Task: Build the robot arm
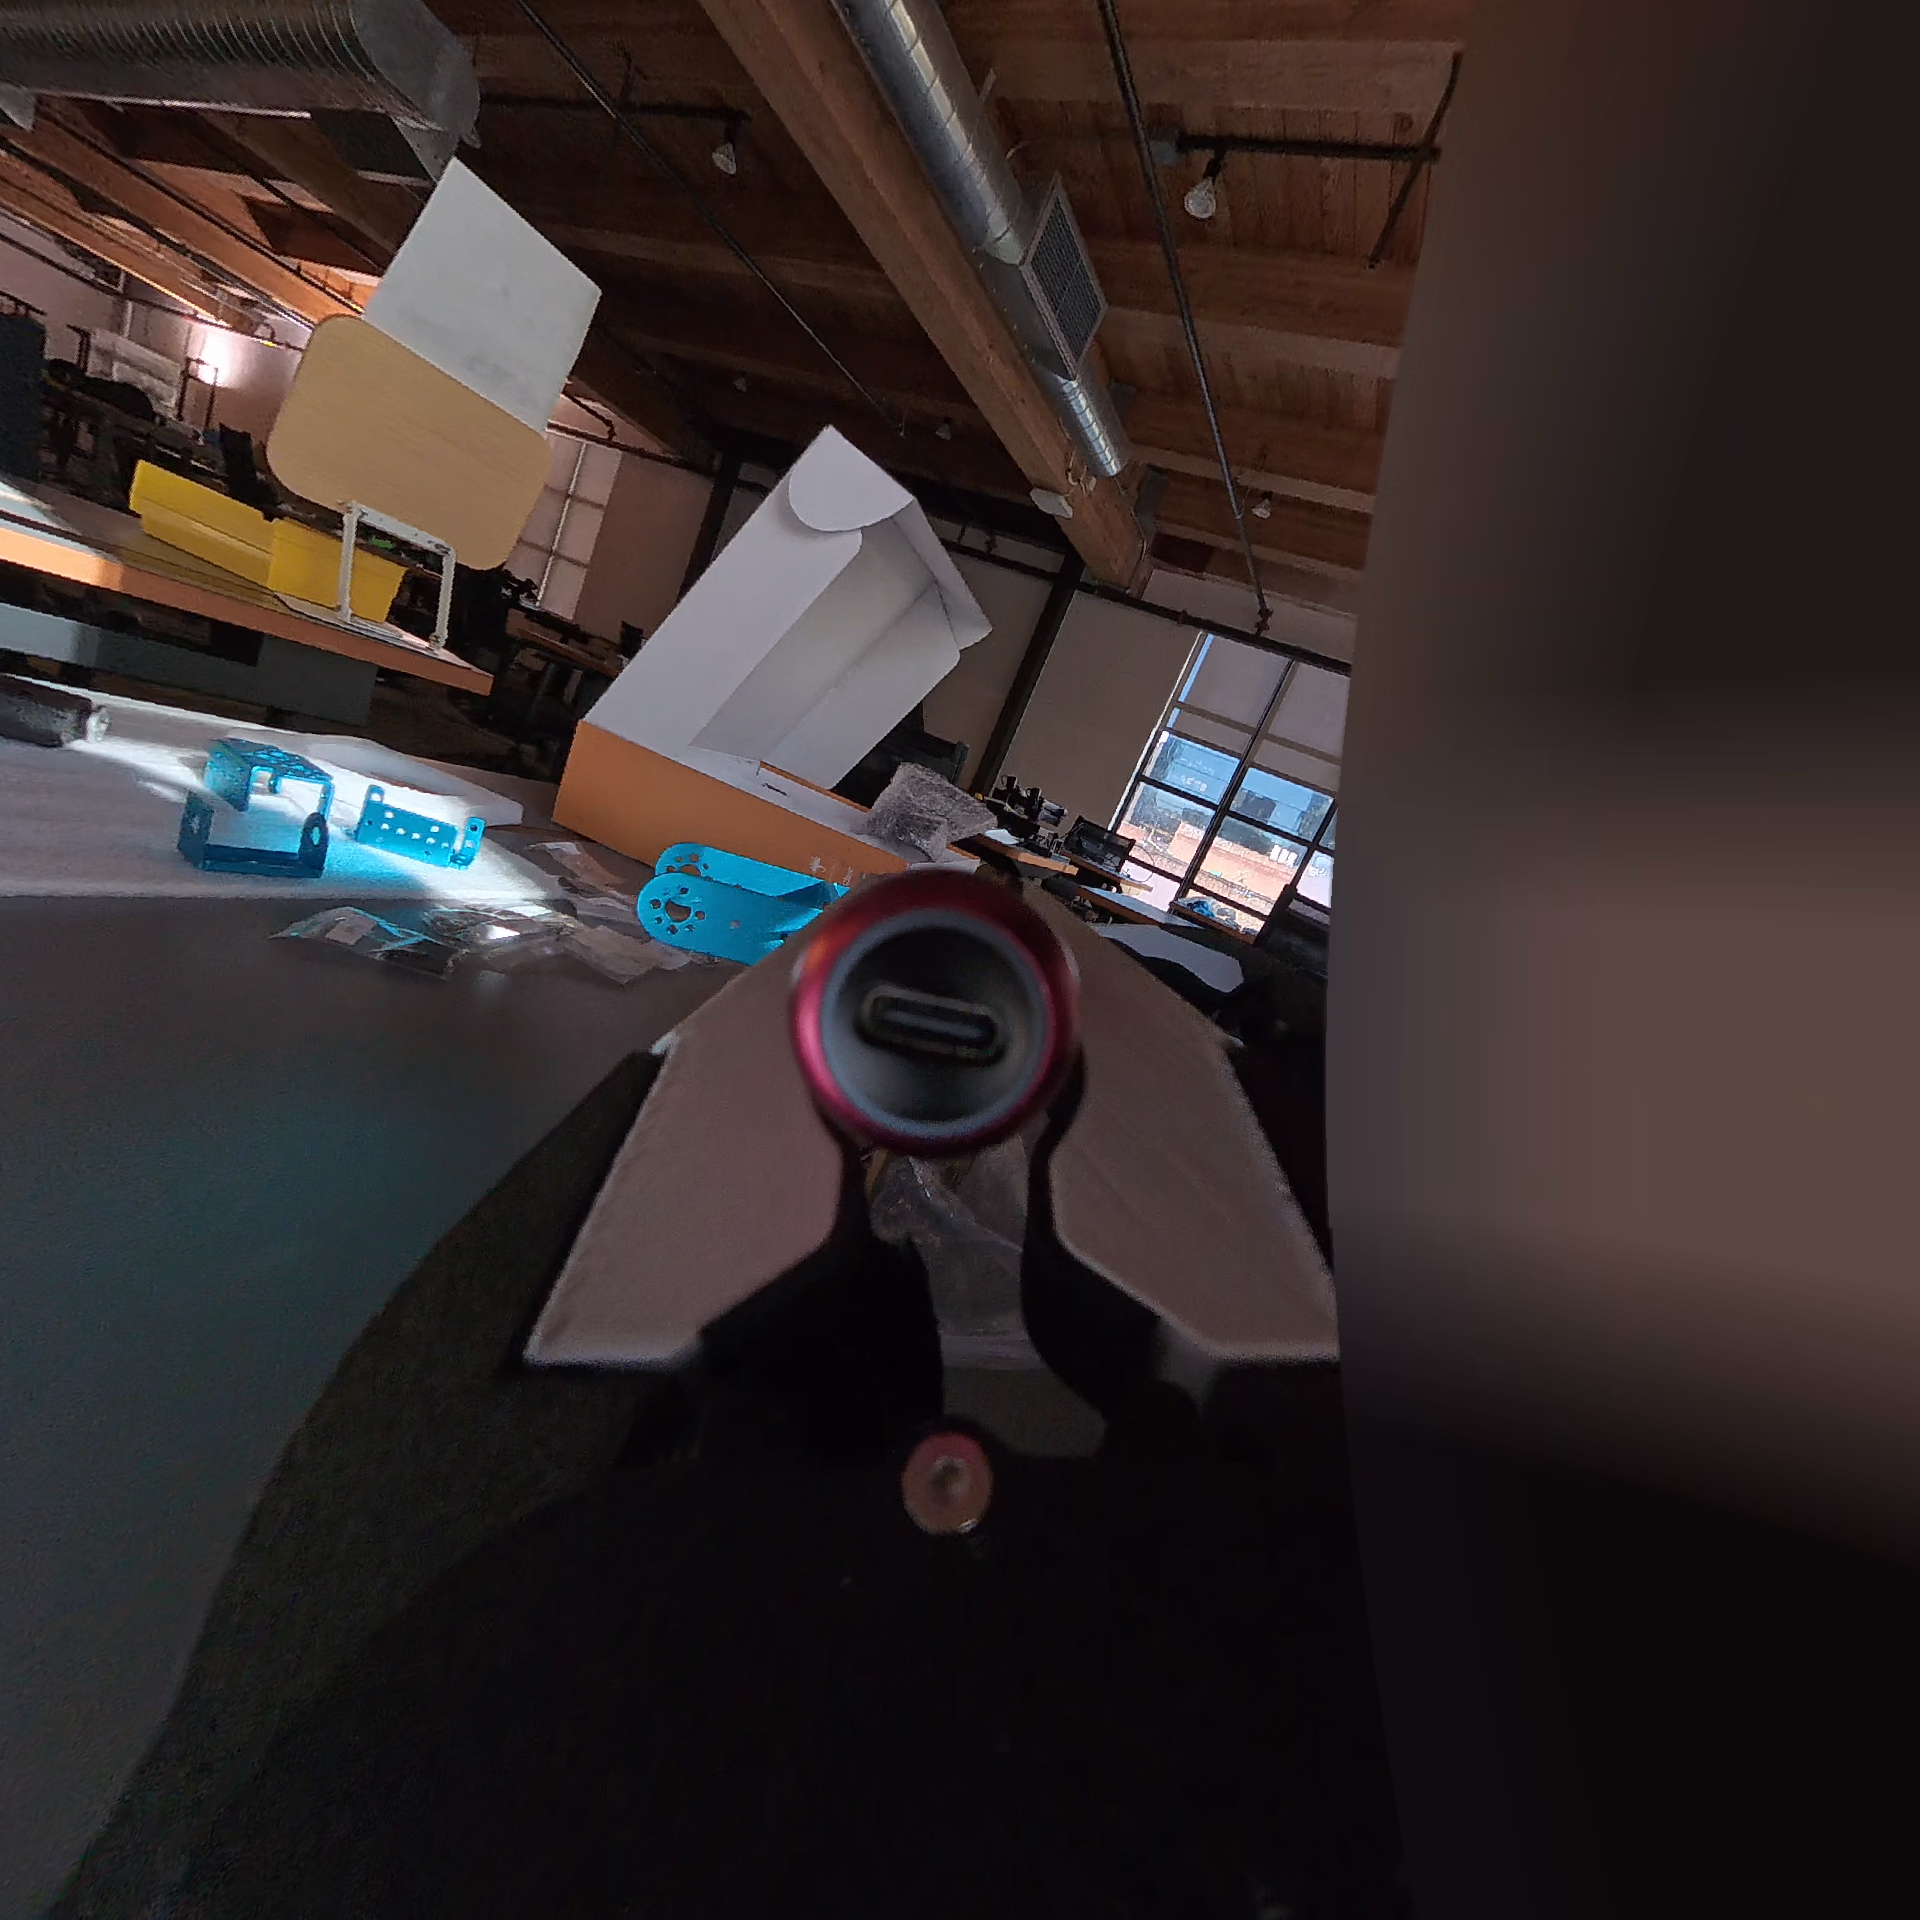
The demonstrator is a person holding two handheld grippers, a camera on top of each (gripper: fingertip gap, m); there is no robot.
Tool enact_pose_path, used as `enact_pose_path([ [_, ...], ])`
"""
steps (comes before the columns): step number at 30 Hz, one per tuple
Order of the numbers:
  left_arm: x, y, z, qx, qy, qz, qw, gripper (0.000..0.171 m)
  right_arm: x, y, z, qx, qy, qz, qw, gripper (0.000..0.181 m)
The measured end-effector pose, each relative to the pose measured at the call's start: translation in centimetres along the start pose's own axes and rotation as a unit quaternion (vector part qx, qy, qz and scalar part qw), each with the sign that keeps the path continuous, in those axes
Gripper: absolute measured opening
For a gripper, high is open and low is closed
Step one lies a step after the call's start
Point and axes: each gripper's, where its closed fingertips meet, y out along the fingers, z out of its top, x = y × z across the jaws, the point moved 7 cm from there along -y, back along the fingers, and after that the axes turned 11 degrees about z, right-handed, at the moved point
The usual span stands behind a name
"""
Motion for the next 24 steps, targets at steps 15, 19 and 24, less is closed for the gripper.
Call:
enact_pose_path([
  [15, 0.7, 2.0, -1.2, -0.047, 0.014, -0.021, 0.999, 0.019, -1.4, 0.2, 0.7, -0.004, -0.009, 0.007, 1.0, 0.028],
  [19, 0.7, 2.2, -1.2, -0.033, 0.004, -0.016, 0.999, 0.019, -1.4, 0.4, 0.5, -0.012, -0.016, 0.001, 1.0, 0.028],
  [24, 1.2, 2.7, -1.5, -0.032, 0.003, -0.016, 0.999, 0.02, -1.0, 0.4, 0.6, -0.009, -0.011, -0.01, 1.0, 0.025],
])
